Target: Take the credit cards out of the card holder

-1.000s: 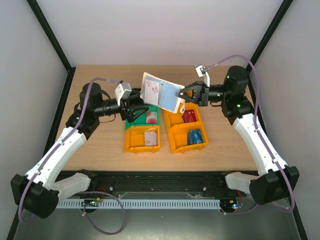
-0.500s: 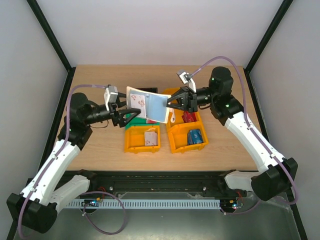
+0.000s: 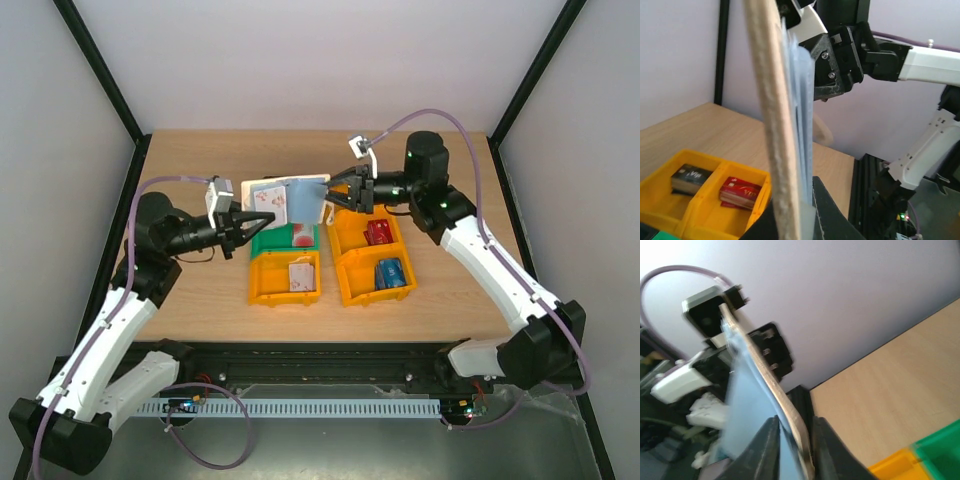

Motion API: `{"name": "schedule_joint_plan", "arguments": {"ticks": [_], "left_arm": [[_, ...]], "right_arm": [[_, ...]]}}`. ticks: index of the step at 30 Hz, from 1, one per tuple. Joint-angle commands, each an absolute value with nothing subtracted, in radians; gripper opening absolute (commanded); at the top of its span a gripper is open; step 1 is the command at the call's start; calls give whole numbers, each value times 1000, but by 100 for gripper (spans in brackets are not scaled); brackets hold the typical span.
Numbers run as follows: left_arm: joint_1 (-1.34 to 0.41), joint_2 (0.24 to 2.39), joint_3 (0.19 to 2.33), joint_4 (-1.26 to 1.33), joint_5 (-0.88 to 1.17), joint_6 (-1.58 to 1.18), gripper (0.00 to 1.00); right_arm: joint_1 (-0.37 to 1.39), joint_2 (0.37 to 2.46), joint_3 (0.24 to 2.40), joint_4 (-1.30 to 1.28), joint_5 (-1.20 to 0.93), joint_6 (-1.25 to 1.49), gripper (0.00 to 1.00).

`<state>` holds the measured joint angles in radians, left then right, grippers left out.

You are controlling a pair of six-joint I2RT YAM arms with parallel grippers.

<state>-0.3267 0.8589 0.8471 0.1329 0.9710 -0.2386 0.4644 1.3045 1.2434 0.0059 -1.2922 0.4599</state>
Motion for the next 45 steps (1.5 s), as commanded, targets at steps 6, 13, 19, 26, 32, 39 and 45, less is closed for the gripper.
{"name": "schedule_joint_plan", "arguments": {"ticks": [6, 13, 19, 26, 32, 39, 45], "left_arm": [[-332, 807, 814, 85, 722, -198, 2], [-331, 796, 778, 147, 696, -258, 2], [-332, 800, 774, 220, 788, -293, 2], [-331, 813, 806, 293, 902, -337, 2], [-331, 815, 816, 307, 936, -342, 2], [-339, 830, 820, 346, 934, -361, 2], [-358, 837, 819, 346, 939, -353, 2]], "right_arm": [[466, 1325, 1371, -287, -768, 290, 65], [466, 1190, 1387, -273, -649, 270, 53], [581, 1211, 1273, 70, -1056, 506, 37], [680, 1303, 1313, 80, -1095, 472, 31], [685, 1322, 1279, 151, -1096, 523, 28], [718, 1347, 1277, 174, -1118, 534, 27], [737, 1365, 1286, 210, -1120, 544, 26]]}}
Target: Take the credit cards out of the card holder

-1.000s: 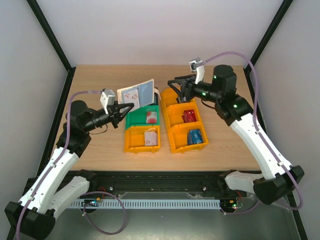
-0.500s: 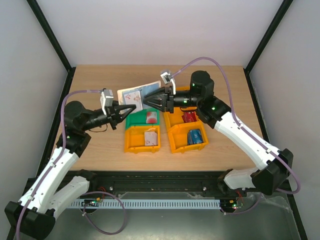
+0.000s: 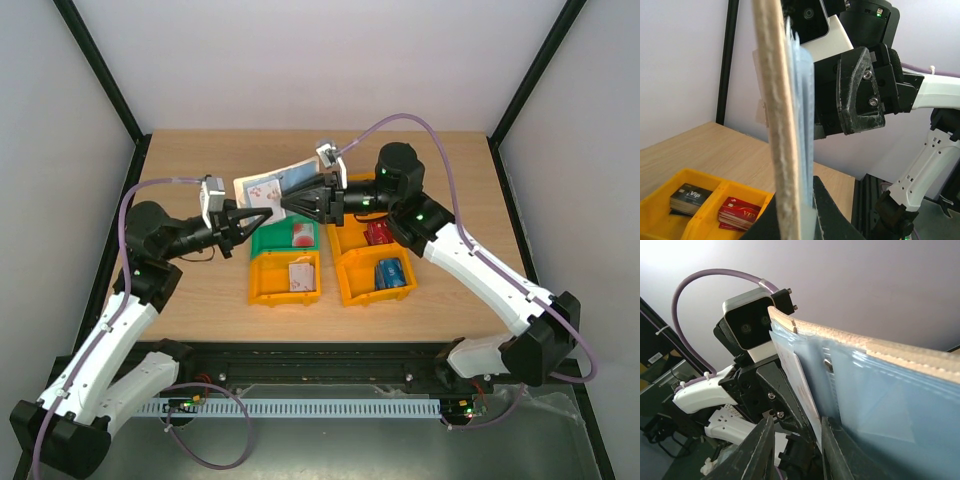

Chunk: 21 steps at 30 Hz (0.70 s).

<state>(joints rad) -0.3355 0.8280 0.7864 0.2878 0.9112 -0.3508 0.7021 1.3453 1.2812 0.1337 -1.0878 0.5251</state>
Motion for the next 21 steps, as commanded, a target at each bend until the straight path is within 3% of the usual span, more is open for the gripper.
{"name": "schedule_joint_plan", "arguments": {"ticks": [1, 9, 11, 15, 19, 21], "left_arm": [[-360, 837, 819, 345, 939, -353, 2], [-371, 846, 821, 335, 887, -335, 2], [-371, 846, 819, 320, 878, -318, 2], [-371, 842, 815, 314, 891, -322, 2], [-369, 838, 818, 310, 903, -322, 3], [-362, 838, 817, 314, 909, -331, 16]], "right_arm": [[740, 1369, 1288, 212, -1122, 545, 26], [755, 1368, 1301, 222, -1220, 517, 25], [755, 1361, 1311, 181, -1190, 474, 21], [754, 1371, 1325, 167, -1190, 470, 2], [752, 1352, 1322, 147, -1177, 427, 2], [745, 1342, 1326, 112, -1169, 400, 2]]}}
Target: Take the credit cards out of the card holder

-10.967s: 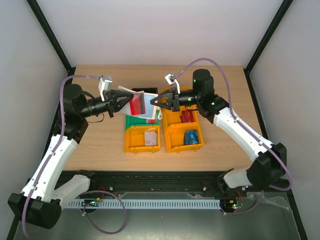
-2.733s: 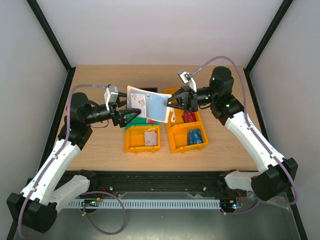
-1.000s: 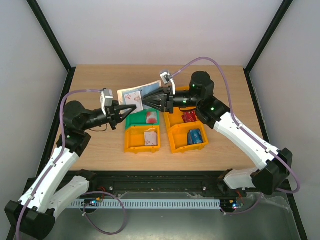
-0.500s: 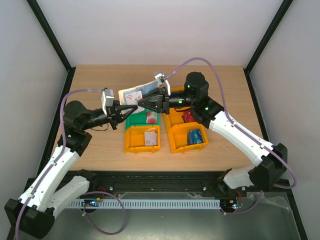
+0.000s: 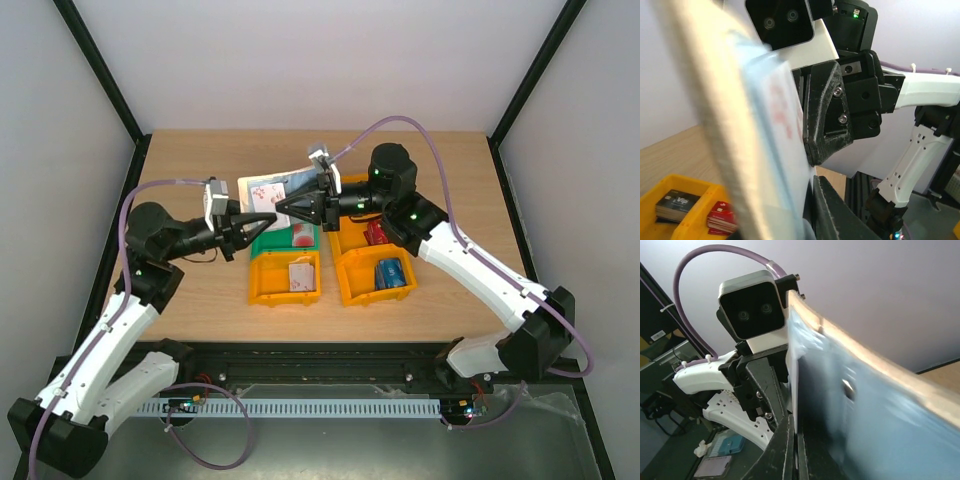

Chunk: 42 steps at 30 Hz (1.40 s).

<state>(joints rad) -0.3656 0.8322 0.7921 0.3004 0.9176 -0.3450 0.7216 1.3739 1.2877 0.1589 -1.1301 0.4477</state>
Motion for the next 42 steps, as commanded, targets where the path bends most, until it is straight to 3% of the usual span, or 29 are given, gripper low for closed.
{"name": "schedule_joint_plan", "arguments": {"ticks": [1, 6, 12, 15, 20, 25, 32, 42], "left_arm": [[-357, 836, 817, 318, 911, -339, 20], [-325, 824, 809, 336, 904, -364, 21], [-319, 824, 805, 338, 925, -360, 2], [-319, 822, 805, 348, 926, -378, 2], [-318, 821, 795, 391, 943, -415, 2], [-319, 824, 787, 405, 950, -417, 2], [-319, 824, 787, 410, 946, -423, 2], [-335, 830, 788, 407, 964, -403, 2]], "right_arm": [[740, 1338, 1327, 93, -1168, 391, 2], [714, 1315, 1331, 20, -1178, 356, 2], [708, 1317, 1339, -11, -1200, 348, 2], [695, 1313, 1349, -42, -1167, 323, 15], [661, 1274, 1310, -59, -1093, 286, 19], [662, 1298, 1297, -17, -1086, 342, 11], [679, 1317, 1292, 72, -1100, 393, 11], [711, 1346, 1312, 104, -1020, 401, 2]]}}
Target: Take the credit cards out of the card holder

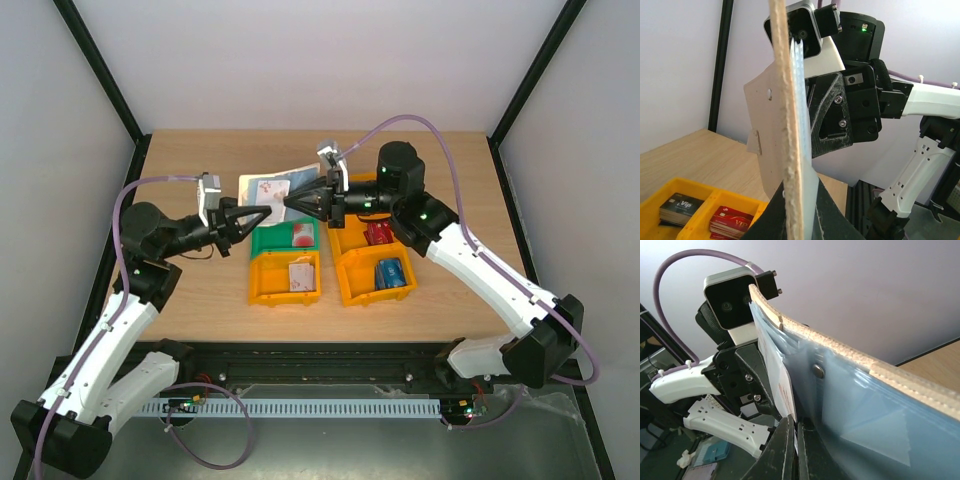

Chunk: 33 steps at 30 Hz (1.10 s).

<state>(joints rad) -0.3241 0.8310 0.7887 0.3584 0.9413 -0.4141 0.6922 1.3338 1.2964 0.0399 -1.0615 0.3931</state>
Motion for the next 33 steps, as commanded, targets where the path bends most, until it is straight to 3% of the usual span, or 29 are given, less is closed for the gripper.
{"name": "schedule_joint_plan", "arguments": {"ticks": [1, 9, 14, 19, 25, 33], "left_arm": [[-337, 829, 788, 405, 965, -400, 2], [-347, 829, 780, 401, 959, -397, 2], [-353, 830, 776, 401, 957, -396, 2], [-354, 829, 773, 393, 942, -392, 3], [-341, 821, 782, 382, 915, -393, 22], [-315, 812, 782, 384, 904, -400, 23]], "right_arm": [[714, 1347, 1313, 112, -1016, 403, 2], [738, 1362, 1323, 183, -1035, 435, 9], [747, 1369, 1333, 208, -1074, 453, 2], [747, 1360, 1333, 213, -1099, 449, 2], [715, 1334, 1342, 70, -1100, 351, 2], [665, 1314, 1370, -107, -1116, 265, 2]]}}
